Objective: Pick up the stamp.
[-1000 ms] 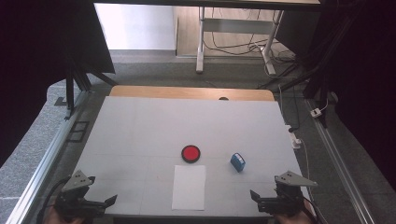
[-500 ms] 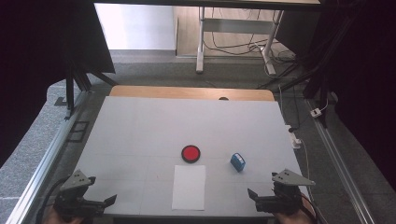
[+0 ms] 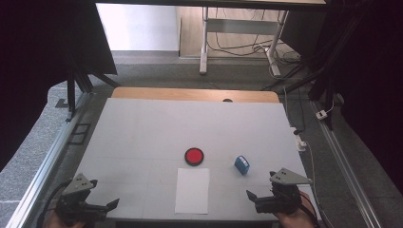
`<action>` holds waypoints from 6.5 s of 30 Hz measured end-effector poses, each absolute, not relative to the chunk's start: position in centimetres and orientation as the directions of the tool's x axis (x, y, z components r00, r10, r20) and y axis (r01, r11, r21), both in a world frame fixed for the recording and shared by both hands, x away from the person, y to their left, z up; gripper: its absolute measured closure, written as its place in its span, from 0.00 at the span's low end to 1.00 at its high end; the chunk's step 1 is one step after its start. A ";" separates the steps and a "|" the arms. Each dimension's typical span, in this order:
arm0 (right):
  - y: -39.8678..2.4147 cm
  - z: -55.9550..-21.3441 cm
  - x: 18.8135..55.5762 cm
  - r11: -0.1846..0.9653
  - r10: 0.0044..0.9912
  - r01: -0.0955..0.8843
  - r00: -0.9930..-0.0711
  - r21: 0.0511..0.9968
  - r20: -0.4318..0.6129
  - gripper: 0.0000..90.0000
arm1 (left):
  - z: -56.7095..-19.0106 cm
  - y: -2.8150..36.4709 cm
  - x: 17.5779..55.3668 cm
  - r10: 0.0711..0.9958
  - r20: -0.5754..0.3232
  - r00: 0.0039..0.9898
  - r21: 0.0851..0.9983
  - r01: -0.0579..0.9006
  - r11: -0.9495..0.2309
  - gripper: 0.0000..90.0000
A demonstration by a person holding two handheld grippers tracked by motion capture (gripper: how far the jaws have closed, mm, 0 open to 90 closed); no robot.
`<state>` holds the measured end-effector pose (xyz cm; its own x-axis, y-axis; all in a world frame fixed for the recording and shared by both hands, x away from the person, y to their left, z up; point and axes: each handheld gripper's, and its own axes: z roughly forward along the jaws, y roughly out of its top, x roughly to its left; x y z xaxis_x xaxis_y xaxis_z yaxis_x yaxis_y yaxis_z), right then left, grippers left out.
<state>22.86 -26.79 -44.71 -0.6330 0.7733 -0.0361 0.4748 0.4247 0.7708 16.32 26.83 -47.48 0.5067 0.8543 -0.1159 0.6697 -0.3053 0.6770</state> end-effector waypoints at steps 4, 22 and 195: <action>-26.4 -44.8 23.3 0.408 0.771 0.477 -0.637 0.778 -0.014 0.00 | -47.5 26.9 16.4 0.855 -0.122 0.505 0.676 0.673 -0.301 0.01; -25.1 -45.2 25.5 0.440 0.776 0.504 -0.630 0.743 -0.032 0.00 | -47.5 26.9 16.4 0.854 -0.127 0.505 0.672 0.677 -0.300 0.00; -21.4 -41.9 28.9 0.462 0.578 0.372 -0.815 0.805 0.045 0.79 | -47.2 25.8 17.4 0.741 -0.187 0.645 0.758 0.575 -0.309 0.00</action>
